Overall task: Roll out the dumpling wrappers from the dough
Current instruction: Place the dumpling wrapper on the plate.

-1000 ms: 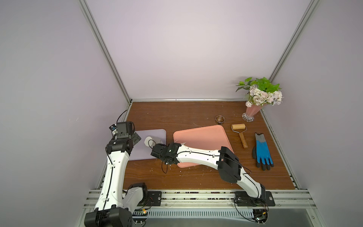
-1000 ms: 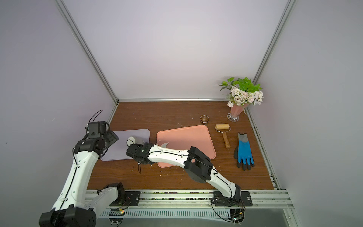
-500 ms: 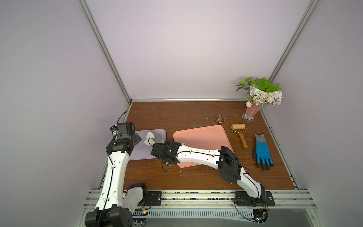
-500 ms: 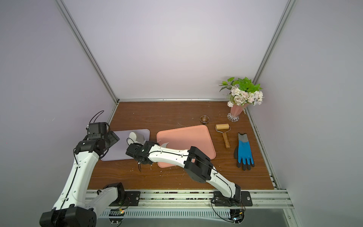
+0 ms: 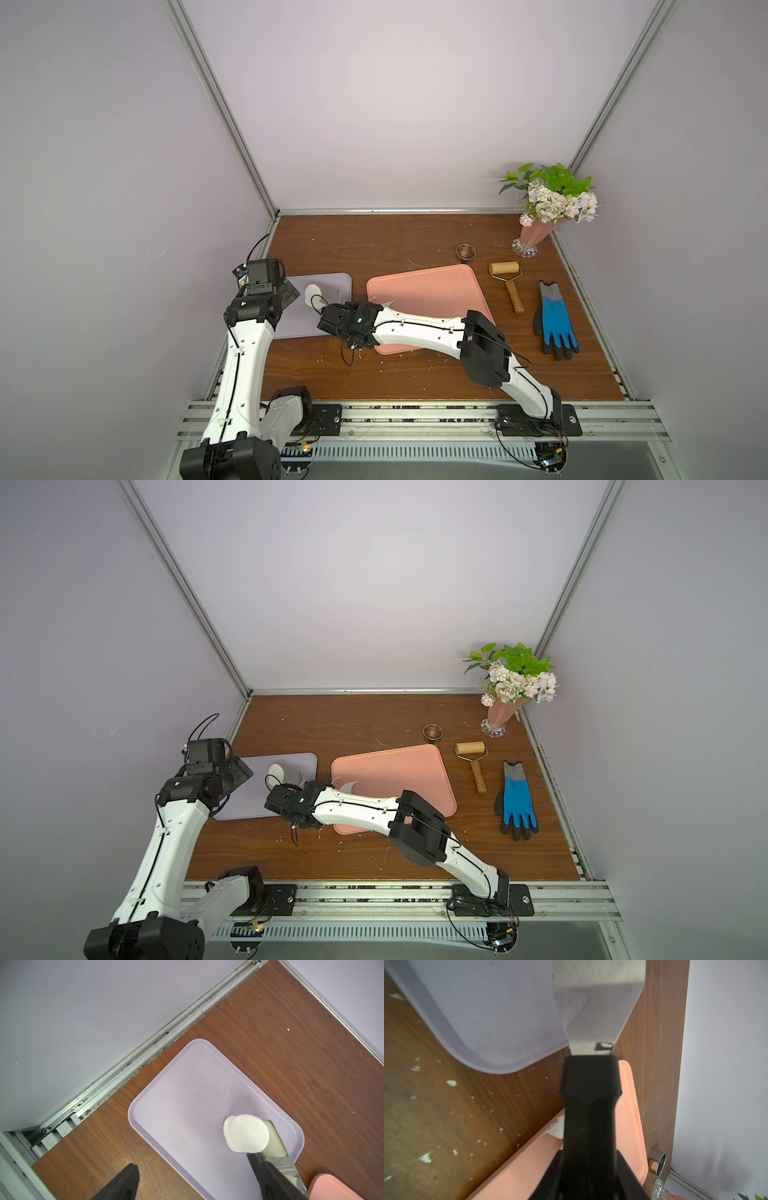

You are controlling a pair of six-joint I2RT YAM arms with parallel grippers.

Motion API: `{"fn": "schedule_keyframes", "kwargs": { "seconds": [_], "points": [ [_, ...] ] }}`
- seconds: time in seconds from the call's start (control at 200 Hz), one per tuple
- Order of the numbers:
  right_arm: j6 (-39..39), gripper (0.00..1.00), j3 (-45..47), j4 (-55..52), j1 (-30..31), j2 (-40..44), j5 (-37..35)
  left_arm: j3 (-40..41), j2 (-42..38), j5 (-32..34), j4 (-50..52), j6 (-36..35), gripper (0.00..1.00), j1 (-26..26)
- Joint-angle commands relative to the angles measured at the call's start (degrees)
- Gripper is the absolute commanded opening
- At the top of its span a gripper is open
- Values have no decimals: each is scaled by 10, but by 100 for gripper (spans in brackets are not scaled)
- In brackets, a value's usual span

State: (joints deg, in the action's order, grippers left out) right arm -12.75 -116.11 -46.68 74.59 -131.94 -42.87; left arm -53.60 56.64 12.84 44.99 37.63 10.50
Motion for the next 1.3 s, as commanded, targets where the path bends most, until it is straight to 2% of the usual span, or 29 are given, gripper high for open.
{"fn": "schedule_keyframes", "kwargs": {
  "seconds": [0.0, 0.43, 0.791, 1.001, 1.186, 1.296],
  "points": [
    [-13, 0, 7, 25, 8, 18, -16, 6, -6, -2, 0, -9, 87, 11],
    [-9, 0, 16, 26, 7, 3, -119, 11, -6, -4, -4, -7, 87, 12],
    [10, 0, 8, 7, -17, 9, -148, 11, -7, -5, -4, -9, 87, 13],
    [27, 0, 15, -1, -41, 42, -142, 13, -14, -15, -4, -11, 87, 13],
    [80, 0, 64, 9, -66, 108, -90, 22, -20, -78, -4, -23, 87, 12],
    [115, 0, 125, 29, -84, 164, -52, 25, -33, -107, -4, -23, 88, 11]
  ]
}}
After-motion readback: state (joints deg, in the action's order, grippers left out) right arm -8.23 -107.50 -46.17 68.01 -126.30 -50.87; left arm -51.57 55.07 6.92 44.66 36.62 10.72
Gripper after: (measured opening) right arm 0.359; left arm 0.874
